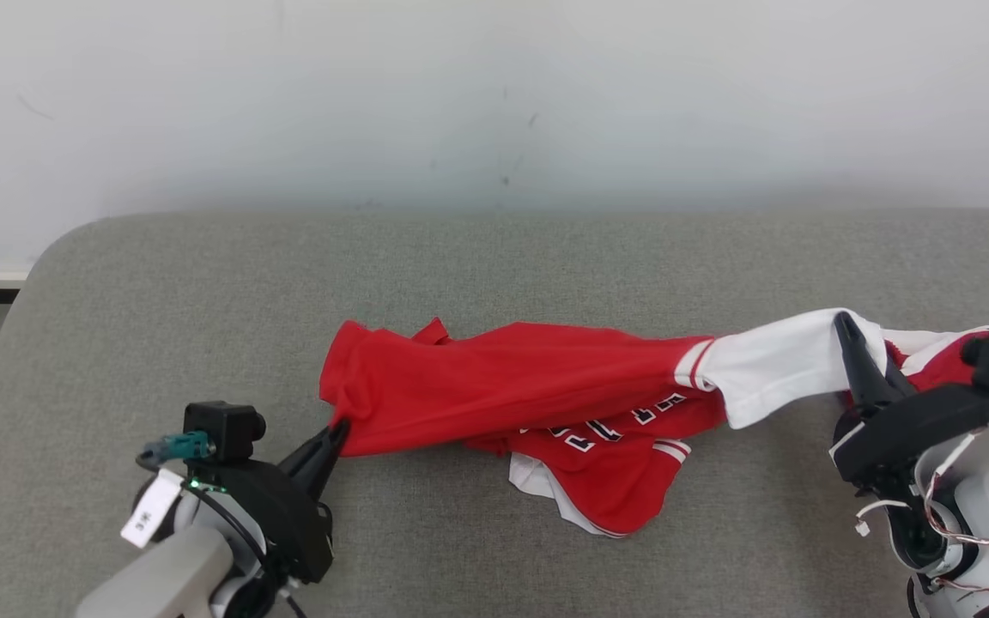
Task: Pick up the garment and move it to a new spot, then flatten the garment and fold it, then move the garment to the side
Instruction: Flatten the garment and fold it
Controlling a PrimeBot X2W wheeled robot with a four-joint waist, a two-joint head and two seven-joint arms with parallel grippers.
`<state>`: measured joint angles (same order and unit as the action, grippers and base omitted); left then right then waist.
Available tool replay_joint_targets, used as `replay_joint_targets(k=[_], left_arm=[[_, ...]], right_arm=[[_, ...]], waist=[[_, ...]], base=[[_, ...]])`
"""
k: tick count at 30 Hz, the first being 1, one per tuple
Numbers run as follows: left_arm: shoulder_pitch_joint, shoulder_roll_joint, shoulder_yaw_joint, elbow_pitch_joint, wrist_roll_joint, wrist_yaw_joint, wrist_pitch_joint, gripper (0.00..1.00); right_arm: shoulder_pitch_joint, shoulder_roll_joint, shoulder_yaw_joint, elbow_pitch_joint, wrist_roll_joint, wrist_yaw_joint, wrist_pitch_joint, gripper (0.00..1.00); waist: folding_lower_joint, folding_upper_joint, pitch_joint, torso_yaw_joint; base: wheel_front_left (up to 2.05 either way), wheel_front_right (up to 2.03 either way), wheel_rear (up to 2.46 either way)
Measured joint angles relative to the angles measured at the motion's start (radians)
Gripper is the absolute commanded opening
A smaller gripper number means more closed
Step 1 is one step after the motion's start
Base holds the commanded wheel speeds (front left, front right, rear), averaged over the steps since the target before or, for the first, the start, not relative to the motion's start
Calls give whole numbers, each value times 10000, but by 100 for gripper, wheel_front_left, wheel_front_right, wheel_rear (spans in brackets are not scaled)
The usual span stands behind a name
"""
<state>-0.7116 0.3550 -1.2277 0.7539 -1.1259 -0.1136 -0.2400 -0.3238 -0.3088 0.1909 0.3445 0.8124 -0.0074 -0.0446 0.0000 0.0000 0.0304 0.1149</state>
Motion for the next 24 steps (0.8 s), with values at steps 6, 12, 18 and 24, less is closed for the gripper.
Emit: replay_joint_targets(k=[6,12,18,24], left_arm=[[366,-155,263,-33,6,531,-73,0],[572,-215,460,-483,301,794,-92,0],[1282,-606,157,-541,558,871,-115,0],[1381,-823,-192,-151,1097,888,-115,4]], right_arm=[[188,-69,-420,98,142,-8,-203,0],[611,-203,-640,105,297,-13,-439,0],[668,-81,-401,130,290,-13,-447,0],[664,-35,-215,146,203,0,-439,0]], waist=[[0,0,-131,-55],[0,0,-265,51],[0,0,-302,88],[0,0,-258,-31]], base=[[0,0,0],[0,0,0],[0,0,0],[0,0,0]])
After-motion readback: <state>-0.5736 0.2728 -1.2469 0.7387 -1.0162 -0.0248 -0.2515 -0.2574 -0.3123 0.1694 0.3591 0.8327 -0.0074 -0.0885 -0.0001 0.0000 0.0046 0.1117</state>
